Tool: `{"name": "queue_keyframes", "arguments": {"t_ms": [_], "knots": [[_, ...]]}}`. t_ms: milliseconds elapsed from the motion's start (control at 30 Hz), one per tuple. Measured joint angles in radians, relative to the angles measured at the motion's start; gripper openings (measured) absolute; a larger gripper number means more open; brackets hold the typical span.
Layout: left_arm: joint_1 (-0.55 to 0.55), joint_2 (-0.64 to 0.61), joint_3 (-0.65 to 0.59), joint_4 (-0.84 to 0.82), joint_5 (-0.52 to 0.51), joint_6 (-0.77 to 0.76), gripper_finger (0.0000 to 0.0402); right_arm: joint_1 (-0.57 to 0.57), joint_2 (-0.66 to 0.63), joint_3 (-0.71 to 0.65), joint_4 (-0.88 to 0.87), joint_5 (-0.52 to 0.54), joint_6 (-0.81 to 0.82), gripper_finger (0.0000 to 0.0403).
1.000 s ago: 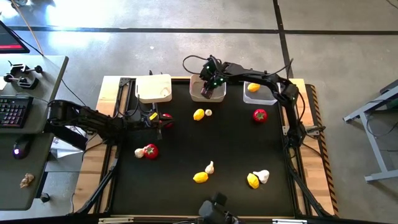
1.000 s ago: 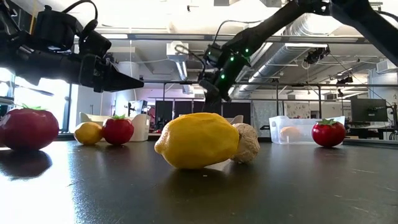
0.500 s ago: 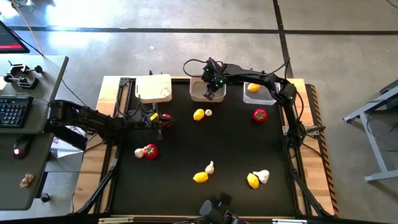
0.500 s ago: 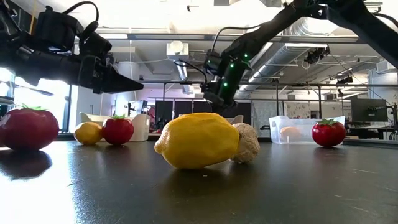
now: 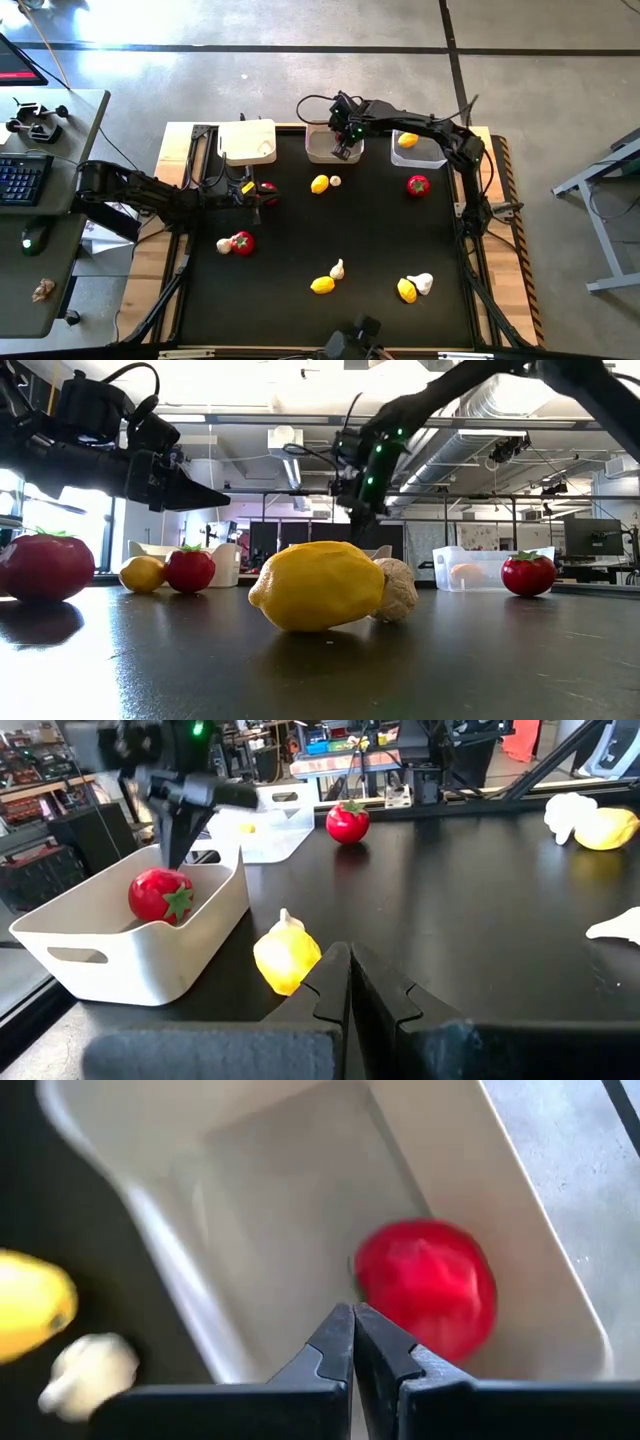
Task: Sort produce into baskets
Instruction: Put the top right tomato into the gray bin
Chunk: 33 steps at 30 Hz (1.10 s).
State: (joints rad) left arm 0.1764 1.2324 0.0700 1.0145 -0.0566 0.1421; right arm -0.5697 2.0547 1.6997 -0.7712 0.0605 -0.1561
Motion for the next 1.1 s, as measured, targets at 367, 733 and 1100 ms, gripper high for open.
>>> {"name": "queue_keyframes", "arguments": {"t_ms": [367,733,1100], "knots": [[0.000,0.000,0.000,-0.001,0.001,0.000,0.0000,0.091,-0.216,-0.121,-0.273,0.056,0.139,0.0000],[0.000,0.000,0.000,0.010,0.001,0.000,0.0000,0.145,-0.523,-0.542,-0.355,0.044,0.427,0.0038],[0.000,0.000,0.000,0.033,0.001,0.000,0.0000,0.186,-0.529,-0.624,-0.481,0.250,0.527,0.0241]]}}
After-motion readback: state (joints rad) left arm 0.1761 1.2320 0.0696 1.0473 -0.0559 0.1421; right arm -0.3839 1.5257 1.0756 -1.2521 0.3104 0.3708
